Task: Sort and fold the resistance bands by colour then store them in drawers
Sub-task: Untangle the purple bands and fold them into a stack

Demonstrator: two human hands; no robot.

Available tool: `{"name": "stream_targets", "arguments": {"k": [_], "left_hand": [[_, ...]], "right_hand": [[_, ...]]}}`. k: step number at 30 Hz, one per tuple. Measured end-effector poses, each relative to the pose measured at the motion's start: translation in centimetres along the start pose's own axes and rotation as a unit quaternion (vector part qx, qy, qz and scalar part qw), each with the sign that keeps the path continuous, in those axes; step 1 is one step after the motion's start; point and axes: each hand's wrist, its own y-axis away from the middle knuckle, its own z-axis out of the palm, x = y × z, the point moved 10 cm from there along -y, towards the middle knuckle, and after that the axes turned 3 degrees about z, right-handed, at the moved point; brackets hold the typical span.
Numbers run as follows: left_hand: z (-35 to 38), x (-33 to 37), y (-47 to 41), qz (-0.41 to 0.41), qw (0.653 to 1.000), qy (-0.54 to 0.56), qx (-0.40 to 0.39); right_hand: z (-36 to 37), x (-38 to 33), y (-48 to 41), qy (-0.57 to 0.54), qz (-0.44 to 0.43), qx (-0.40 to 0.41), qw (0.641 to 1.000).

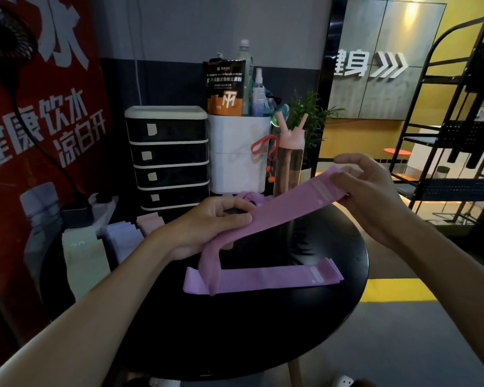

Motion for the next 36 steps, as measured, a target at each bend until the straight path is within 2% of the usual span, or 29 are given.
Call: {"name": "stream_targets", "arguments": {"k": [7,13,16,19,21,27,36], "left_hand": [[-1.9,-2.9,2.2,-0.063,0.997,-0.029,-0.017],[-4.3,-5.4,3.7,-0.099,0.994,-0.04,0.02],[-6.6,-7.1,4.1,-0.12,0.985,-0.088,0.091],[-8.0,-8.1,4.5,-0.124,0.971,-0.138,0.149],[-8.1,-8.7,4.6,-0.126,0.965,-0.163,0.159],[-7.7,-9.2,4.4,-0.104,0.947,-0.259,0.159],[-6.9,-8.8,4.2,-0.066,0.914,-0.376,0.136]], "right_hand": [[-2.7,5.0,1.2,0.002,0.044,0.028,0.999],[-4.5,8.9,1.9,0.072,0.063,0.057,0.994],[-4.7,10.8,2.2,0.139,0.059,0.053,0.987],[-4.9,12.7,2.4,0.192,0.05,0.055,0.979],[-4.9,13.7,2.4,0.233,0.039,0.056,0.97],[-5.1,15.7,2.3,0.31,0.009,0.052,0.949],[-5.6,17.9,2.0,0.333,0.011,0.032,0.942]]}}
